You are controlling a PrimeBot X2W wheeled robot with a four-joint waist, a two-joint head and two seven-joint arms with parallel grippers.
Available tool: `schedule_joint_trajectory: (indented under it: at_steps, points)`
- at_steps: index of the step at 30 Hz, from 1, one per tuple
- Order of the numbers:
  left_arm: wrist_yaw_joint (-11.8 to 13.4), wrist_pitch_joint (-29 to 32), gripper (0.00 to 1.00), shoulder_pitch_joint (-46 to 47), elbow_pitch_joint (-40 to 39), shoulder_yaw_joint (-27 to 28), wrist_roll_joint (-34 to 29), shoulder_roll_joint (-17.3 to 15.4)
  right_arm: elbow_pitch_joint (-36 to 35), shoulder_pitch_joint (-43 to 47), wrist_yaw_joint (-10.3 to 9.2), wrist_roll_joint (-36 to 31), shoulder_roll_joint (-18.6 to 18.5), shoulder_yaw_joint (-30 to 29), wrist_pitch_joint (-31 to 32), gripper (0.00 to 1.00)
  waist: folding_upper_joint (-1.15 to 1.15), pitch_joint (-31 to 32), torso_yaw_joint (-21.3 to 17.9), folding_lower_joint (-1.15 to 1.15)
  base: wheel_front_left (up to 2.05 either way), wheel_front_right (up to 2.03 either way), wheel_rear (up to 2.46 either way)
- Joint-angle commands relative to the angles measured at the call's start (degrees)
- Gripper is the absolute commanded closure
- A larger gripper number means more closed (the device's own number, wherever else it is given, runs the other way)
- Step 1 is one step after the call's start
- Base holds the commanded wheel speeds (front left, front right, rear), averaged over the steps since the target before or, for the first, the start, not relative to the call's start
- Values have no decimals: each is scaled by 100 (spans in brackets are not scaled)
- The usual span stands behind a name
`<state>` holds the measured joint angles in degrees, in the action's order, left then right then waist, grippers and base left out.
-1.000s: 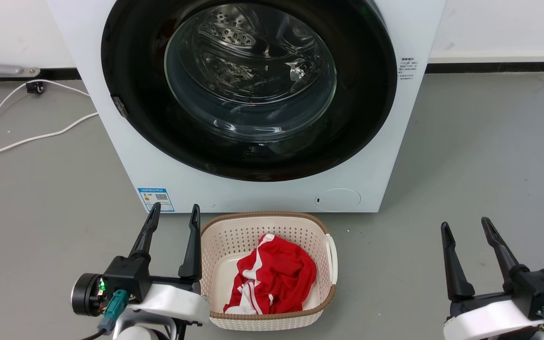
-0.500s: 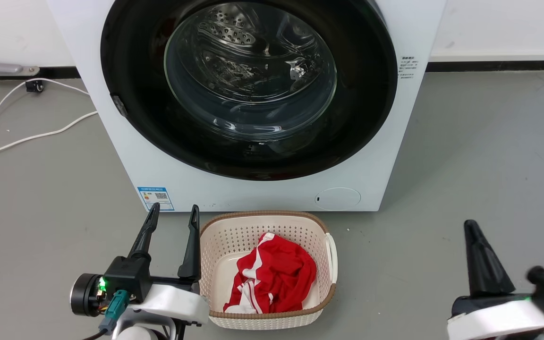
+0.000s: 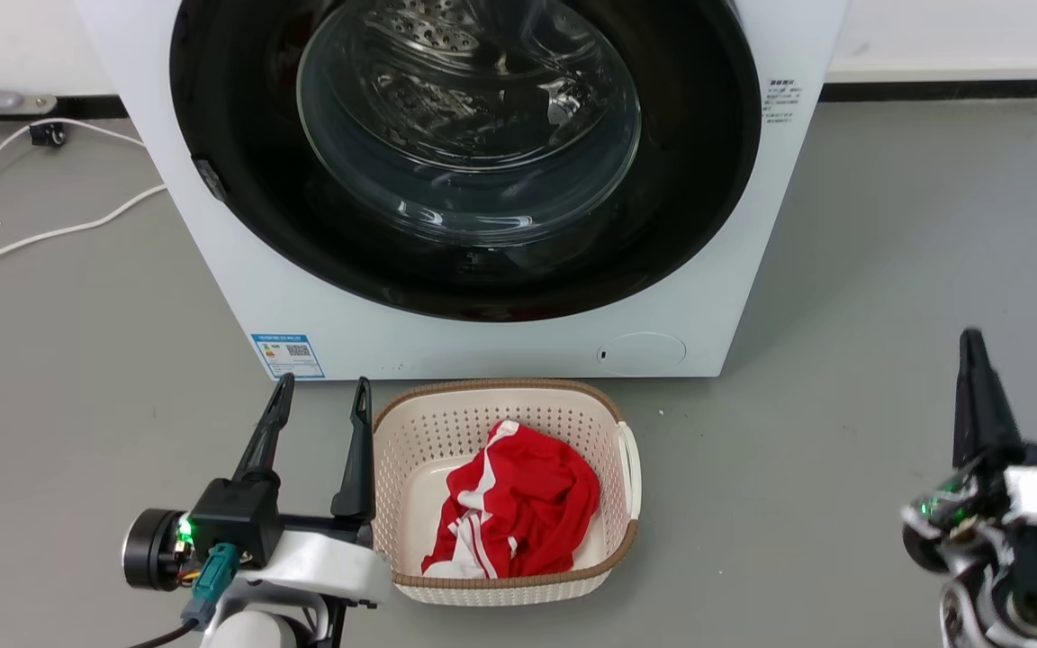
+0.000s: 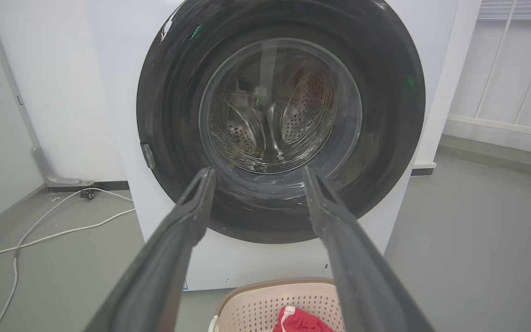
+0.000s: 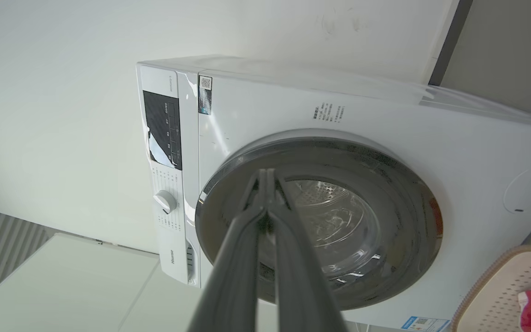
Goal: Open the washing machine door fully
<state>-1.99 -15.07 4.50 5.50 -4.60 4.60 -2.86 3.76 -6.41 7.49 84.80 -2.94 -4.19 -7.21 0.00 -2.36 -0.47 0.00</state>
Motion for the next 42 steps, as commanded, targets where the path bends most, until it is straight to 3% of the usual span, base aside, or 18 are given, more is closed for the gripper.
schedule_joint_trajectory:
  at_steps: [1, 5, 10, 16, 23, 30, 35, 42]
  points:
    - [18, -15, 0, 80, -38, 31, -37, -4, 99, -276, 0, 485, 11, -100, 212, 100, 0, -85, -11, 0, 0, 0, 0]
    - [9, -15, 0, 195, -74, 43, -49, -4, 602, -965, 0, 1338, -219, -379, 672, 100, 0, -238, 14, 0, 0, 0, 0]
    - [-5, -15, 0, 321, -114, 60, -60, -4, 1541, -2040, 0, 1778, -801, -291, 1027, 100, 0, -465, 73, 0, 0, 0, 0]
    - [-36, -14, 0, 499, -132, 47, -93, -4, 2724, -3544, 0, 1771, -1529, 186, 1316, 100, 0, -690, 185, 0, 0, 0, 0]
    - [-79, -15, 0, 648, -180, 26, -69, -5, 4119, -5317, 0, 1280, -2048, 1045, 1721, 100, 0, -928, 270, 0, 0, 0, 0]
    - [-16, -14, 0, 787, -238, -17, -14, -3, 5201, -6681, 0, 727, -2027, 1783, 2241, 100, 0, -1162, 317, 0, 0, 0, 0]
    - [39, -14, 0, 920, -310, -109, 0, -3, 5897, -7586, 0, 242, -1810, 2354, 2750, 100, 0, -1434, 343, 0, 0, 0, 0]
    - [52, -14, 0, 1045, -399, -155, -12, -3, 6385, -8195, 0, -46, -1624, 2619, 2924, 100, 0, -1781, 385, 0, 0, 0, 0]
